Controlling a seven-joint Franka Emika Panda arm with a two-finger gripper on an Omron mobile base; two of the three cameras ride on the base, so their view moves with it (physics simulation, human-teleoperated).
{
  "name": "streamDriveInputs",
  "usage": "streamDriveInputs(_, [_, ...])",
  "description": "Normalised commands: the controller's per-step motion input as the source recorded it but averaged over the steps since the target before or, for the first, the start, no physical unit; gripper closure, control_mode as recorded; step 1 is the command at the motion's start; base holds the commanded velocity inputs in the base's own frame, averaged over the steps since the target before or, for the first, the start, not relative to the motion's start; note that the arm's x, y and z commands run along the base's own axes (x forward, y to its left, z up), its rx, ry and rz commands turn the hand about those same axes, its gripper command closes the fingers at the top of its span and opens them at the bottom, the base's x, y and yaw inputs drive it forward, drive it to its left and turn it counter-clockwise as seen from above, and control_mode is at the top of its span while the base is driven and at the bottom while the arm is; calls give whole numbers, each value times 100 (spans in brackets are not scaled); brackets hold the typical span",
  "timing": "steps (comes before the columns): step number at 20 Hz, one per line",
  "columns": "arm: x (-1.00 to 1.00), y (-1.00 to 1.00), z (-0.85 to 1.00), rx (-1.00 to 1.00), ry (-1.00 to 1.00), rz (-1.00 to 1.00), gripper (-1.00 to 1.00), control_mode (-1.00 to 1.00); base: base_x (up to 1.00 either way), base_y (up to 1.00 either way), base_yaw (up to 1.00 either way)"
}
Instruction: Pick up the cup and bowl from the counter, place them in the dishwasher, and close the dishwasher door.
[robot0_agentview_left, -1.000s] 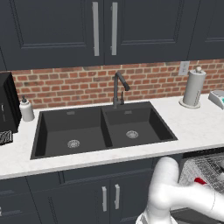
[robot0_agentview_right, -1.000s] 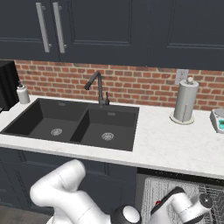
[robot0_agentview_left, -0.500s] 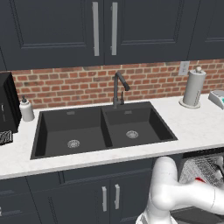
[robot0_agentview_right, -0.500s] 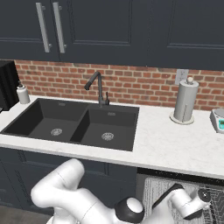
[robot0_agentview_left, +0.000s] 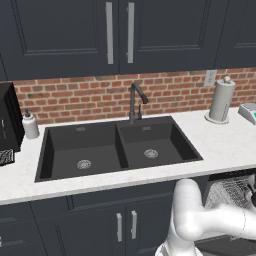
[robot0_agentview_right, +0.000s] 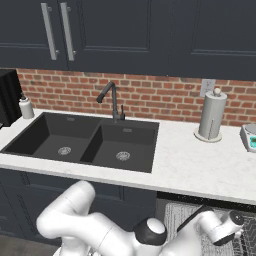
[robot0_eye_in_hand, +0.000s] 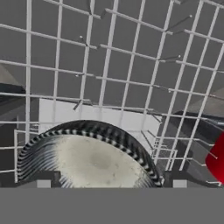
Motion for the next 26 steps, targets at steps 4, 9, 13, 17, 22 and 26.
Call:
streamDriveInputs(4, [-43,-28,11,10,-2,-2,-100,-100,0,0,0])
streamDriveInputs(9, [-92,-29,63,13,-3,-3,-100,-100,0,0,0])
streamDriveInputs(13, [-100,-11,50,12,0,-8,-100,-100,0,0,0])
streamDriveInputs(17, [-92,0,27,9,3,-12,-100,-100,0,0,0])
streamDriveInputs(22, [-47,2,8,7,20,-13,-100,-100,0,0,0])
streamDriveInputs(26, [-31,9,-4,8,31,-13,-100,-100,0,0,0])
